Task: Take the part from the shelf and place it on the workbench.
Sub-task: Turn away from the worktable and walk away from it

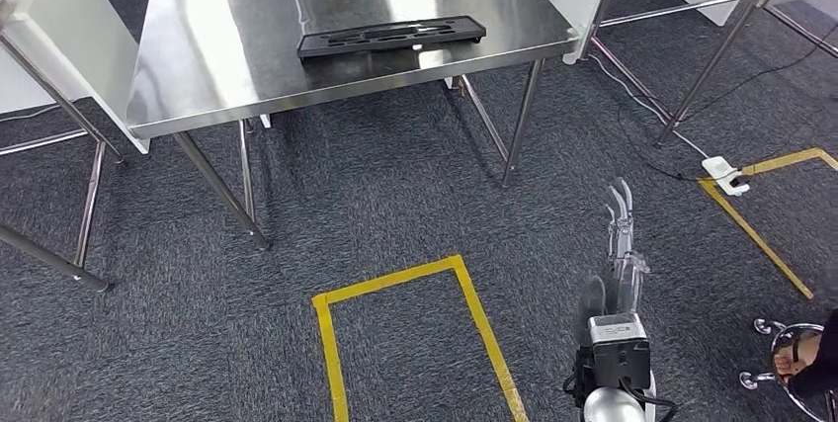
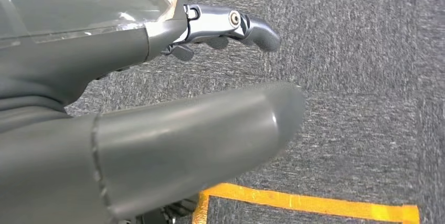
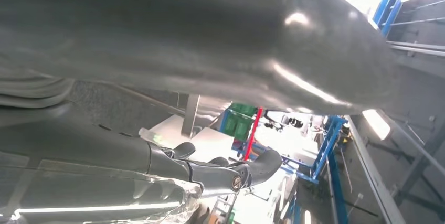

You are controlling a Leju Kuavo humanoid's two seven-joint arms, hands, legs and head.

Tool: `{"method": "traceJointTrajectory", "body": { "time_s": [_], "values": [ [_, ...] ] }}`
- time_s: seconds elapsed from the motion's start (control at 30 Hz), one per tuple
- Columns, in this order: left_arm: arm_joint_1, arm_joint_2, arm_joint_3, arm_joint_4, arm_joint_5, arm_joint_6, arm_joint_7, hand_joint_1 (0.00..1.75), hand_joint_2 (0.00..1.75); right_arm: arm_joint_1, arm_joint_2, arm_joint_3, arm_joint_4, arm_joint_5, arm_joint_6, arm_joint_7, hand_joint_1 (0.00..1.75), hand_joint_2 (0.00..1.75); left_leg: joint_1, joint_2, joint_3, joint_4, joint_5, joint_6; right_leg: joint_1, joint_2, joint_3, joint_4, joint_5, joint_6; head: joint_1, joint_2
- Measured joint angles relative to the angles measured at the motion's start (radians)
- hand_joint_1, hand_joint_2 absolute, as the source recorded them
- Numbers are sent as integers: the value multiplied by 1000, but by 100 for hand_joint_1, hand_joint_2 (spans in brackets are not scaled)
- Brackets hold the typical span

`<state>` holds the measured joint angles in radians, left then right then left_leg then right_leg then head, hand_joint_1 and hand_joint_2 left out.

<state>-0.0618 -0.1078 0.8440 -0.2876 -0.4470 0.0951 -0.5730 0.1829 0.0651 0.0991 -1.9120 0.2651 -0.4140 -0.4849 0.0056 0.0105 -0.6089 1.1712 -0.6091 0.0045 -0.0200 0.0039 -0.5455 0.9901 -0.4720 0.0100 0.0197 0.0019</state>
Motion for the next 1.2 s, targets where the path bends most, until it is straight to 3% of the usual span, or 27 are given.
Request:
{"method": "traceJointTrajectory", "body": {
  "time_s": [0.07, 0.1, 0.13, 0.2, 0.27, 0.3, 0.37, 0.43, 0.47, 0.53, 0.6, 0.63, 0.67, 0.73, 0.8, 0.83, 0.9, 0.97, 1.03, 1.1, 1.13, 1.17, 1.2],
  "values": [
    [0, 0, 3, 0, -3, 0, 0, 0, 0, 3, 3, 0, 0, 0, 7, 0, 0, 0, 1, -3, -38, 88, -29, -1, 2, 16, -6, 0, 4, -5, 0, 0],
    [0, 0, 5, 0, -4, 0, 0, 0, 0, 4, 5, 0, 0, 0, 10, -1, 0, 0, 2, -5, -34, 83, -15, 1, 3, 26, -8, 1, 6, -5, 0, 0],
    [-1, 0, 7, 0, -6, 0, 0, 0, 0, 5, 6, -1, 0, 0, 12, -2, 0, 0, 2, -11, -12, 43, 14, 6, 4, 37, -9, 1, 8, -4, 0, 0],
    [-1, 1, 13, 0, -10, 0, 0, 0, 0, 5, 8, 0, 0, 0, 16, -4, 0, 0, 2, -51, 60, -88, 76, 20, 4, 56, -10, 1, 13, 2, 0, 0],
    [-2, 2, 17, 0, -11, 0, 0, 0, 0, 4, 10, 0, 0, 0, 17, -5, 0, 0, 2, -89, 100, -166, 97, 29, 7, 69, -14, 2, 17, 9, 0, 0],
    [-1, 3, 19, 0, -12, 0, 0, 0, 0, 4, 11, 0, 0, 0, 17, -6, 0, 0, 1, -93, 103, -174, 94, 30, 8, 75, -18, 3, 20, 13, 1, 0],
    [-2, 4, 21, 0, -12, 0, 0, 0, 0, 5, 13, 0, 0, 1, 17, -7, 0, 0, -4, -77, 101, -178, 98, 33, 5, 93, -26, 2, 28, 26, 0, 0],
    [-5, 2, 23, 0, -12, 0, -1, 0, 0, 5, 14, -1, -1, 1, 18, -8, 0, 0, -3, -52, 101, -189, 110, 42, 6, 83, -42, 16, 24, 34, 1, 0],
    [-5, 1, 24, 0, -12, 0, -1, 0, 0, 4, 14, 0, -2, 1, 19, -8, 0, 0, -1, -39, 99, -195, 116, 47, 9, 65, -61, 47, 7, 32, 3, 0],
    [-4, -1, 26, 0, -12, 0, -2, 0, 0, 3, 15, 0, -2, 1, 22, -8, 0, 0, -2, -11, 92, -199, 123, 53, 9, 23, -118, 166, -54, 25, 8, 0],
    [-2, -2, 30, 0, -11, 0, -2, 0, 0, 3, 15, 0, -2, 1, 23, -8, 0, 0, -5, 18, 85, -198, 126, 54, 8, 9, -162, 279, -99, 28, 9, 0],
    [-2, -2, 31, 0, -11, 0, -3, 0, 0, 3, 15, 0, -1, 0, 24, -8, 0, 0, -5, 32, 82, -198, 127, 54, 7, 6, -158, 289, -101, 34, 9, 0],
    [-3, -3, 32, 0, -10, 0, -4, 0, 0, 3, 15, 0, -1, 1, 24, -8, 0, 0, -5, 45, 81, -197, 127, 53, 7, 0, -131, 255, -89, 43, 10, 0],
    [-4, -4, 34, 0, -10, 0, -5, 0, 0, 2, 15, 0, 0, 1, 25, -9, 0, 0, -7, 68, 81, -193, 127, 50, 8, -34, -39, 108, -49, 54, 10, 0],
    [-4, -5, 38, 0, -11, -1, -6, 0, 0, -2, 15, 0, 0, 0, 25, -9, 0, 0, -12, 86, 79, -187, 124, 42, 13, -64, 23, 2, -24, 45, 8, 0],
    [-5, -5, 40, 0, -12, -1, -7, 0, 0, -3, 15, 0, 1, -1, 26, -10, 0, 0, -15, 94, 79, -185, 124, 37, 16, -67, 28, -14, -21, 37, 7, 0],
    [-7, -7, 42, 0, -14, -1, -8, 0, 0, -3, 13, 0, 4, -2, 26, -11, 0, 0, -12, 103, 79, -183, 123, 27, 13, -46, 23, -15, -13, 23, 5, 0],
    [-8, -8, 43, 0, -18, 0, -10, 0, 0, -4, 12, -1, 4, -2, 25, -12, 0, 0, -6, 66, 67, -151, 94, 14, 4, -28, 22, -18, -5, 10, 4, 0],
    [-6, -9, 43, 1, -23, 0, -10, 0, 0, -4, 13, 0, 5, -2, 22, -13, 0, 0, 0, 11, 23, -46, 24, 3, 2, -9, 17, -17, 2, -1, 2, 0],
    [-5, -10, 43, 2, -25, 1, -10, 0, 0, -1, 13, 0, 5, -2, 20, -13, 0, 0, 4, -7, -28, 73, -28, -3, 3, 12, 10, -15, 6, -6, 2, 0],
    [-5, -10, 43, 2, -25, 1, -10, 0, 0, 1, 13, 0, 6, -2, 19, -13, 0, 0, 6, -9, -37, 95, -27, -5, 3, 24, 8, -13, 7, -6, 2, 0],
    [-5, -10, 43, 2, -26, 1, -9, 0, 0, 4, 13, 0, 6, -2, 19, -13, 0, 0, 9, -10, -28, 80, -6, -5, 3, 37, 7, -10, 8, -6, 2, 0],
    [-5, -10, 43, 2, -26, 2, -9, 0, 0, 5, 13, 0, 6, -2, 19, -13, 0, 0, 12, -17, -4, 31, 28, -4, 3, 50, 7, -8, 8, -5, 2, 0]
  ]
}}
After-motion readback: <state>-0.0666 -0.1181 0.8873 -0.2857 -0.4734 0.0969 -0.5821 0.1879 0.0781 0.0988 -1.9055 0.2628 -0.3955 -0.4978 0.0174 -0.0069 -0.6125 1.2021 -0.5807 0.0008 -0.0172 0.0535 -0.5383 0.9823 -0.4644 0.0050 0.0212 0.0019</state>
